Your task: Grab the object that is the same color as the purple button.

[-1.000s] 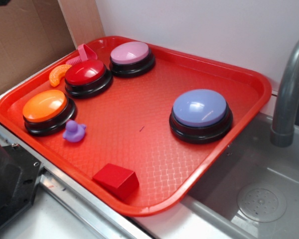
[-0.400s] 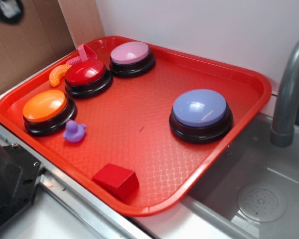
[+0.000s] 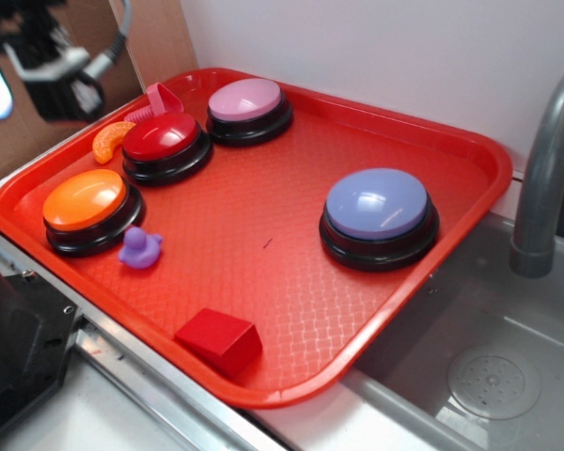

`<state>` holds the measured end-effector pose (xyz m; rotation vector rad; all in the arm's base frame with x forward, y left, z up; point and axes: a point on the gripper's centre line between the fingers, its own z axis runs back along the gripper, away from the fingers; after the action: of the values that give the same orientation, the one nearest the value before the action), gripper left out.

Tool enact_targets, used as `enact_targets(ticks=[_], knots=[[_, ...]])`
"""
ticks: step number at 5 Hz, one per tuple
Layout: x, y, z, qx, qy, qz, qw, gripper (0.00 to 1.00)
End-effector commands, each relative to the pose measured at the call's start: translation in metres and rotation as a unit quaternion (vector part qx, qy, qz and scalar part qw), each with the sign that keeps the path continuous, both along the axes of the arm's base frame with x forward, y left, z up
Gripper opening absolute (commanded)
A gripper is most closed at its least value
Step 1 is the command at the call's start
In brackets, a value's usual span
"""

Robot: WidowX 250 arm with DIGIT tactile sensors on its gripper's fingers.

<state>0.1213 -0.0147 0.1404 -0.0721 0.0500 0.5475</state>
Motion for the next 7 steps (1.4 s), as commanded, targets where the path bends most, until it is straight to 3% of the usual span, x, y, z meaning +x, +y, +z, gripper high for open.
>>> enact_targets(ticks=[1, 3, 4, 5, 6, 7], knots=[[0.016, 0.007, -0.065, 0.061, -0.003, 0.154, 0.986, 1.00], [0.028, 0.015, -0.112, 0.138, -0.009, 0.191, 0.972, 1.00], [0.032, 0.018, -0.125, 0.140, -0.018, 0.185, 0.972, 1.00], [0.032, 0.014, -0.128, 0.133, -0.030, 0.188, 0.973, 0.40], [0.031, 0.006, -0.126, 0.114, -0.039, 0.194, 0.974, 0.00], [0.030, 0.002, -0.125, 0.101, -0.039, 0.188, 0.976, 0.00]])
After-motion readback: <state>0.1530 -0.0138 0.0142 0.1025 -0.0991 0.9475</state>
